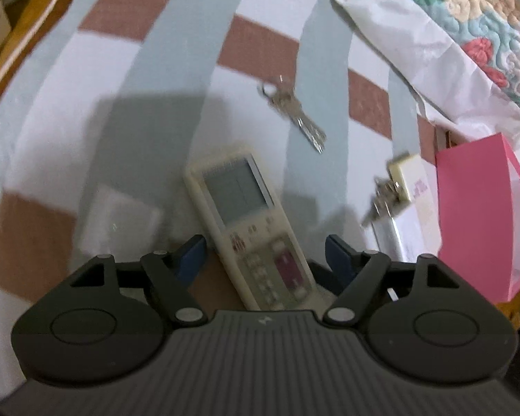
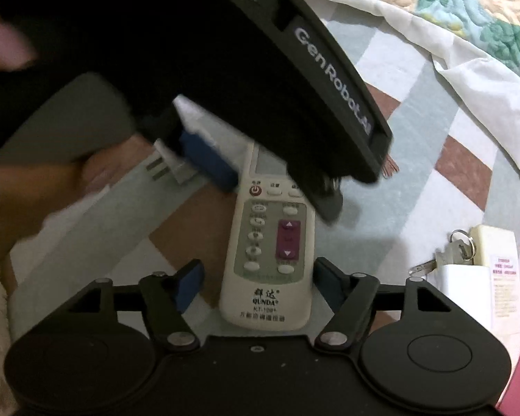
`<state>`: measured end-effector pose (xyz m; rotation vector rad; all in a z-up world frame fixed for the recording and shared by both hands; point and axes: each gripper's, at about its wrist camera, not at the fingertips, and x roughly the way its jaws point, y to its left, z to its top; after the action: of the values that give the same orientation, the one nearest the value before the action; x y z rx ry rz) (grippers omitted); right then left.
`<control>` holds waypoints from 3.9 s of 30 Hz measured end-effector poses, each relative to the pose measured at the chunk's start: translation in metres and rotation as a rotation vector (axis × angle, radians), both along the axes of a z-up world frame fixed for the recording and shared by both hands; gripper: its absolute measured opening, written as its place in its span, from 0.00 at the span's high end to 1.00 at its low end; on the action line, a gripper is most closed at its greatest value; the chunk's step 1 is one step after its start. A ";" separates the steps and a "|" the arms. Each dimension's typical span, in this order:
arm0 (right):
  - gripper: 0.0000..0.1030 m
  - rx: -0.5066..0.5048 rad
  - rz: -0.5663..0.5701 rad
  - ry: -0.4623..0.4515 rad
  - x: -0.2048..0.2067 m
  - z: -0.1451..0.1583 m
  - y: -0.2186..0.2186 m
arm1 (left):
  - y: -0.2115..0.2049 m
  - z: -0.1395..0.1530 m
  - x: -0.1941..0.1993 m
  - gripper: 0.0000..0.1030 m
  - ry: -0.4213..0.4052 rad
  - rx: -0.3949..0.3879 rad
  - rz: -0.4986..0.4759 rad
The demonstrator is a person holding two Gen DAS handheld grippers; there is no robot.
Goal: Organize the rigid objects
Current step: 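Close the left gripper on the QUNDA remote's end and lift it, then carry the QUNDA remote into the pink box and open the left gripper, then move the left gripper back over the white cube laptop charger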
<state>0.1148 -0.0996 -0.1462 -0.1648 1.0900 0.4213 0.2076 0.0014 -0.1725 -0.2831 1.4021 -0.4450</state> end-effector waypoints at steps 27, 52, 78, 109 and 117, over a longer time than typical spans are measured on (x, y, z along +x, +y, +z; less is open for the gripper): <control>0.43 0.144 -0.159 -0.066 -0.033 0.017 -0.048 | -0.016 0.021 -0.040 0.54 -0.090 0.069 -0.069; 0.43 0.030 -0.360 -0.404 -0.119 0.145 -0.137 | -0.115 0.165 -0.111 0.53 -0.444 -0.182 -0.273; 0.44 0.083 -0.687 -0.158 -0.079 0.089 -0.317 | -0.326 0.103 -0.076 0.54 -0.229 -0.125 -0.480; 0.12 0.020 -0.509 -0.412 -0.133 0.173 -0.220 | -0.172 0.195 -0.072 0.42 -0.415 0.024 -0.534; 0.12 0.071 -0.315 -0.320 -0.109 0.155 -0.166 | -0.123 0.160 -0.065 0.37 -0.368 0.023 -0.442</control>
<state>0.0054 -0.2656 0.0084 0.0049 0.7670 0.1424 0.1430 -0.1220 -0.0126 0.1307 1.1008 -0.8004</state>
